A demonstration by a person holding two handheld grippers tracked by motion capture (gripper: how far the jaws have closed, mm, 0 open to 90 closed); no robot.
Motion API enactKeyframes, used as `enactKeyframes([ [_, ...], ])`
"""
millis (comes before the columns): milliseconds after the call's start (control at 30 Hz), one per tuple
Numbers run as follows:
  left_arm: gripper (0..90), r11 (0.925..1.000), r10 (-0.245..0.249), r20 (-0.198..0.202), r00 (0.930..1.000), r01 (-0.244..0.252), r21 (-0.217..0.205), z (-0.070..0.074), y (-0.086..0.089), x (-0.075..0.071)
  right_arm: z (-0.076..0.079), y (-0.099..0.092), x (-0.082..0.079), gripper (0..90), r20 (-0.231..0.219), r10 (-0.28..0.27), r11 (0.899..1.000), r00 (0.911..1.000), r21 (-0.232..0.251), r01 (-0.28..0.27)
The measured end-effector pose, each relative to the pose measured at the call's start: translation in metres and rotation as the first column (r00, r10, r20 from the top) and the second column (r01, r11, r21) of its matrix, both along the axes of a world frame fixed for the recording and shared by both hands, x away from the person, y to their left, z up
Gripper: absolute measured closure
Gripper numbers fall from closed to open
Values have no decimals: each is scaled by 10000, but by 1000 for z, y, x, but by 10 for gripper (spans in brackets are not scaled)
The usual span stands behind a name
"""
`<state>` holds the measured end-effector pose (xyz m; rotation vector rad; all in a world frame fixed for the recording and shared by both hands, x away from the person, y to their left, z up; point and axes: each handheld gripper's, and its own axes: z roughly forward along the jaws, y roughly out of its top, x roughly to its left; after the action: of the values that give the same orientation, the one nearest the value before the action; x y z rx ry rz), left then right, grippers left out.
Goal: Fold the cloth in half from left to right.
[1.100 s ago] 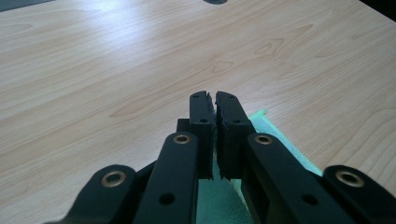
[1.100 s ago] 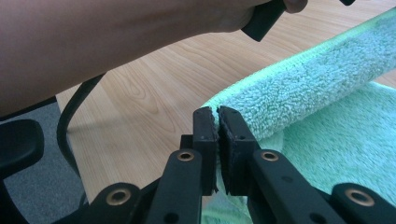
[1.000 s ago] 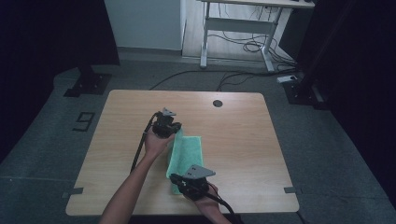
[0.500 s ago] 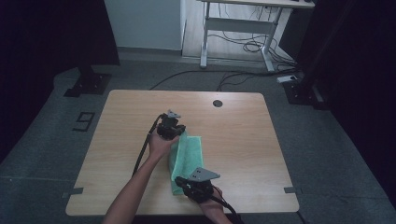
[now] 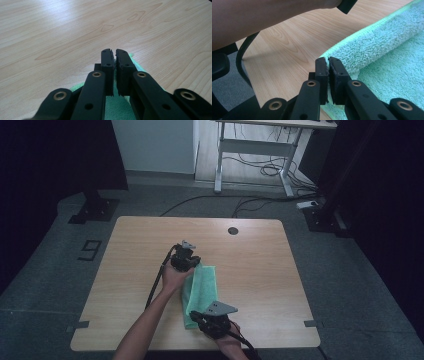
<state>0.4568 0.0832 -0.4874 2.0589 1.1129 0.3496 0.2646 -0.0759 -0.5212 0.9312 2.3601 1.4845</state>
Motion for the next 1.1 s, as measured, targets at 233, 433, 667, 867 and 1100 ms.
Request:
enactKeyframes([
  [233, 850, 10000, -35, -11, 10000, 35, 36, -1, -6, 0, -1, -5, 0, 849, -78, -98, 9999, 9999, 71, 99],
  [433, 850, 9999, -65, -100, 9999, 66, 84, -6, -10, 1, -4, -9, 0, 849, -143, -195, 9998, 9997, 62, 196],
  [667, 849, 10000, -69, -150, 9999, 70, 69, -10, -14, 3, -7, -13, 0, 849, -225, -281, 9996, 9994, 18, 281],
  [867, 849, 9998, -123, -161, 9998, 125, 126, -11, -18, 2, -9, -15, 0, 849, -263, -322, 9995, 9991, 0, 322],
  [1100, 849, 9998, -113, -236, 9997, 116, 129, -14, -21, 4, -11, -18, 0, 849, -306, -381, 9993, 9988, -58, 379],
])
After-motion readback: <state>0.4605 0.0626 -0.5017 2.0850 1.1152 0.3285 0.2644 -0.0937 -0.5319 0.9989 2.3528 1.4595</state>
